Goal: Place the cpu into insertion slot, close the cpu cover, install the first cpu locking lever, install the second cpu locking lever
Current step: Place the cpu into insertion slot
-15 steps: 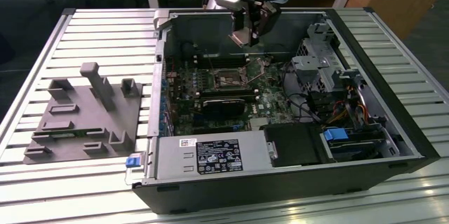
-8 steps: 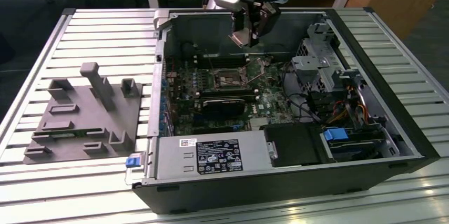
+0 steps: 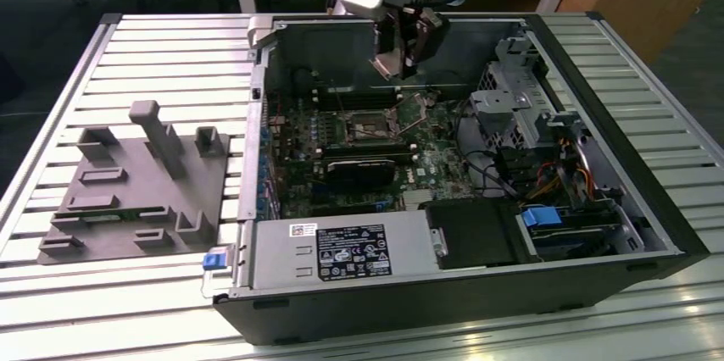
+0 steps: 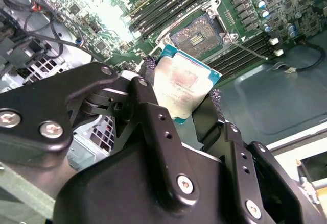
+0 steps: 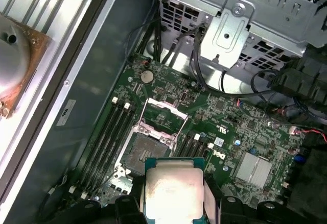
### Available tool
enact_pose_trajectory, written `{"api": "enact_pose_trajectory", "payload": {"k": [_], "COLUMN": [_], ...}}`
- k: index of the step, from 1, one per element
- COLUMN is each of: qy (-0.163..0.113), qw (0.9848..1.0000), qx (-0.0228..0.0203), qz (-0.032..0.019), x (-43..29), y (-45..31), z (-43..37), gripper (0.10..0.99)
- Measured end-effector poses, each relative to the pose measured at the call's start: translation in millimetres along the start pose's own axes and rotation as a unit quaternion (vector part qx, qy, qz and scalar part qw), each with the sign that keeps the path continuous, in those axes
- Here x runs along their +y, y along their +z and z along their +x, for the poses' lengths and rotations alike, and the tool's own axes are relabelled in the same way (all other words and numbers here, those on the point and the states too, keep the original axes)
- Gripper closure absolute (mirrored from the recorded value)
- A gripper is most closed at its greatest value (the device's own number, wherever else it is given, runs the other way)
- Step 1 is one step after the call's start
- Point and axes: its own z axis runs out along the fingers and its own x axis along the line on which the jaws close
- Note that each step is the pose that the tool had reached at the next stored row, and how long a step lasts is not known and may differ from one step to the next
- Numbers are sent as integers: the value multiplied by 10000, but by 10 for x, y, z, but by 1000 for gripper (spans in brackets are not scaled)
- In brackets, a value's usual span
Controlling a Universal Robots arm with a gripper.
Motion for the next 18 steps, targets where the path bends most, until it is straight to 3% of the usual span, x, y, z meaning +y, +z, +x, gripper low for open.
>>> {"api": "enact_pose_trajectory", "payload": {"k": [7, 18], "qy": [489, 559], "qw": [9988, 9984], "qx": [-44, -49], "qz": [0, -2], "x": [-6, -57], "y": [77, 95], "z": [1, 24], "gripper": [545, 545]}}
